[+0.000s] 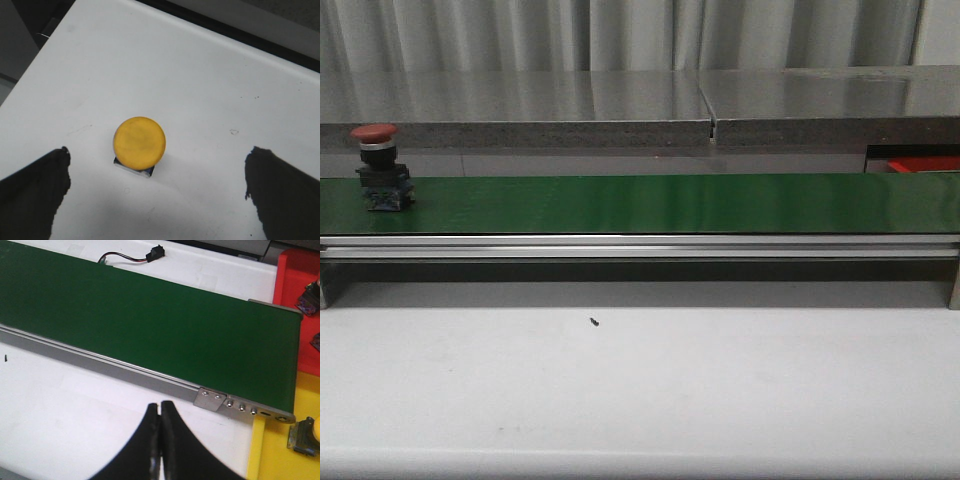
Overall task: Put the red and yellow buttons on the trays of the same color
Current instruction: 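Move the left gripper to a yellow push-button in the grid, grasp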
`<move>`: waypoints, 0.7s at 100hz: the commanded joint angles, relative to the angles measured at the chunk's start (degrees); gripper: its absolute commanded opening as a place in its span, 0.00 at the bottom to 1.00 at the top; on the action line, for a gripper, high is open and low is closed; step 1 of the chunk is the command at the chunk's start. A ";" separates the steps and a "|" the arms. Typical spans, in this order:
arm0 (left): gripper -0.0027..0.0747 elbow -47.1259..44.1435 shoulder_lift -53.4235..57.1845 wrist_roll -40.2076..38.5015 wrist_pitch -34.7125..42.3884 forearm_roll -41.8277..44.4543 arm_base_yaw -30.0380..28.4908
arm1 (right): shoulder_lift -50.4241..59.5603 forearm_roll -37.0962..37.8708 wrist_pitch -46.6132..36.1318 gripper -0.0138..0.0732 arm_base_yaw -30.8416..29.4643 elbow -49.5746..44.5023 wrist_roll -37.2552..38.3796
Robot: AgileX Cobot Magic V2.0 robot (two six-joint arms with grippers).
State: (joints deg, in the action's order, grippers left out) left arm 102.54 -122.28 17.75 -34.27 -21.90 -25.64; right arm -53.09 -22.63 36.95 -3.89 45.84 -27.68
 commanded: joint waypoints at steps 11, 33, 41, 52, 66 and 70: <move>0.88 7.32 -2.05 0.12 1.60 -0.53 -0.20 | 0.71 -0.76 -2.66 0.08 0.15 1.68 -0.58; 0.88 12.18 -7.36 0.12 1.14 -0.53 -0.20 | 0.71 -0.76 -2.66 0.08 0.15 1.68 -0.58; 0.87 12.65 -8.34 0.12 1.16 -0.66 -0.20 | 0.71 -0.76 -2.66 0.08 0.15 1.68 -0.58; 0.82 12.70 -8.98 0.12 1.05 -0.66 -0.20 | 0.71 -0.76 -2.73 0.08 0.15 1.68 -0.58; 0.57 12.79 -8.98 0.12 1.27 -0.66 -0.20 | 0.71 -0.76 -2.73 0.08 0.15 1.68 -0.58; 0.46 13.05 -8.98 0.12 1.27 -0.66 -0.20 | 0.71 -0.76 -2.73 0.08 0.15 1.68 -0.58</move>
State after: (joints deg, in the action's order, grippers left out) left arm 113.22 -135.45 17.75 -35.37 -21.64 -25.64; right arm -53.09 -22.63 36.95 -3.89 45.84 -27.68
